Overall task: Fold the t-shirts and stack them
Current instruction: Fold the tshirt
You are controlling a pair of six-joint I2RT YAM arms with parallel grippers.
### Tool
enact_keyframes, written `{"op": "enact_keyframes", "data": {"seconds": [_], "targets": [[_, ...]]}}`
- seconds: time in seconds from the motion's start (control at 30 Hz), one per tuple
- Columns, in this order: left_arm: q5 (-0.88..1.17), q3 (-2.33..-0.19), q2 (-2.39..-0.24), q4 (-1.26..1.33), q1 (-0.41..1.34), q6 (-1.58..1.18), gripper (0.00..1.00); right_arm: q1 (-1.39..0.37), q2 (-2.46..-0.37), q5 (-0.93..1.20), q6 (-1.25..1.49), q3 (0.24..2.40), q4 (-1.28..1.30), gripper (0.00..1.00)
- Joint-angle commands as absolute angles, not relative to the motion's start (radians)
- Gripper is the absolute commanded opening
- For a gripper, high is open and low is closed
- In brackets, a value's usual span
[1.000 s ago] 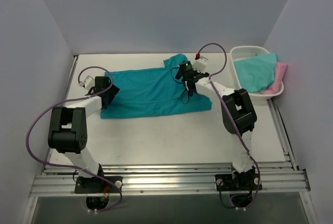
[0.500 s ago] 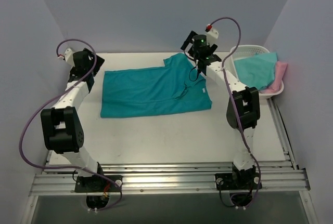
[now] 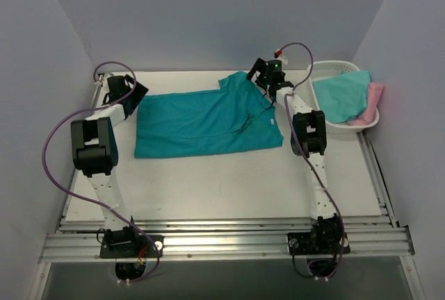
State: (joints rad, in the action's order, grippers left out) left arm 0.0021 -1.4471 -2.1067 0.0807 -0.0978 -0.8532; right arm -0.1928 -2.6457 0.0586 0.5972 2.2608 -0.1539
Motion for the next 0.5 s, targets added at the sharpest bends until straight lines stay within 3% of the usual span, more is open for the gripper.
{"op": "enact_keyframes", "data": {"seconds": [0.0, 0.47], "targets": [[0.028, -1.528, -2.129, 0.169, -0.101, -0.834, 0.96, -0.204, -2.658, 0.136, 0.586, 2.348, -0.231, 1.0], [0.028, -1.539, -2.215, 0.233, -0.104, -0.859, 0.96, -0.216, -2.861, 0.206, 0.666, 2.502, -0.377, 1.0]]}}
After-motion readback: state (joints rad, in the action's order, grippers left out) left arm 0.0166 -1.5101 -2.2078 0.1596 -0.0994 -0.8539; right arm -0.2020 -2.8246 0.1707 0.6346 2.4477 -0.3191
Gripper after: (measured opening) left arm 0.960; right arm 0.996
